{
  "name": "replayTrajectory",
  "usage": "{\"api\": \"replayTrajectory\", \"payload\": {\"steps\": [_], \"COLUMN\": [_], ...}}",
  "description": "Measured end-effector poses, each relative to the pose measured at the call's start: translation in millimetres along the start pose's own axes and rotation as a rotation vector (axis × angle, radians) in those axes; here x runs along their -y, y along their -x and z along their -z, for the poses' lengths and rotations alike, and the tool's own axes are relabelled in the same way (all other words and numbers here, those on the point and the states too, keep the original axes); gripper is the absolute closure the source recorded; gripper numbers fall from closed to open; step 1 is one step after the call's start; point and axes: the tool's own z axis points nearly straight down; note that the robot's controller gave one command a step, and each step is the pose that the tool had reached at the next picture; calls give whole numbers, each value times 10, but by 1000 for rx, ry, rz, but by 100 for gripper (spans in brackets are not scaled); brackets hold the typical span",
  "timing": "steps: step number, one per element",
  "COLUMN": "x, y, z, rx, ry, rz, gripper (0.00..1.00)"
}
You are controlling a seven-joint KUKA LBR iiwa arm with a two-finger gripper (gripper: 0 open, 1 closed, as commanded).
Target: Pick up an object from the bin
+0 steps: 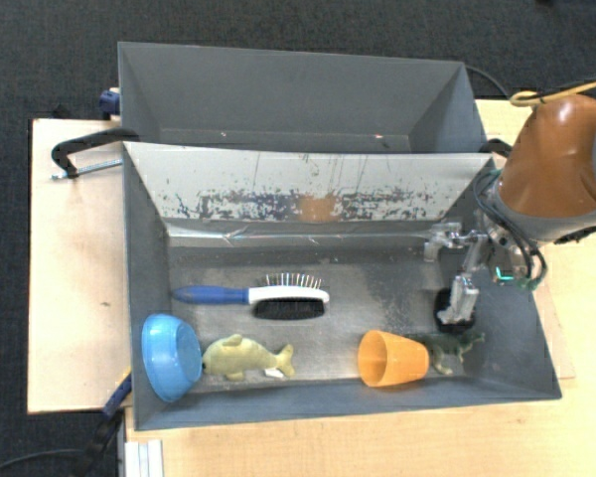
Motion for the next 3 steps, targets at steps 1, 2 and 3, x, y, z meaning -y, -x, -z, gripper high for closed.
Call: {"api": "replayTrajectory", "payload": {"steps": [1, 2, 3], "x": [52, 117, 191], "y": [49, -30, -45], "z": [-621, -305, -286], "rx": [8, 13, 12], "ry": [13, -6, 2], "rz": [757, 1179, 1340], "gripper": [0, 0, 0]}}
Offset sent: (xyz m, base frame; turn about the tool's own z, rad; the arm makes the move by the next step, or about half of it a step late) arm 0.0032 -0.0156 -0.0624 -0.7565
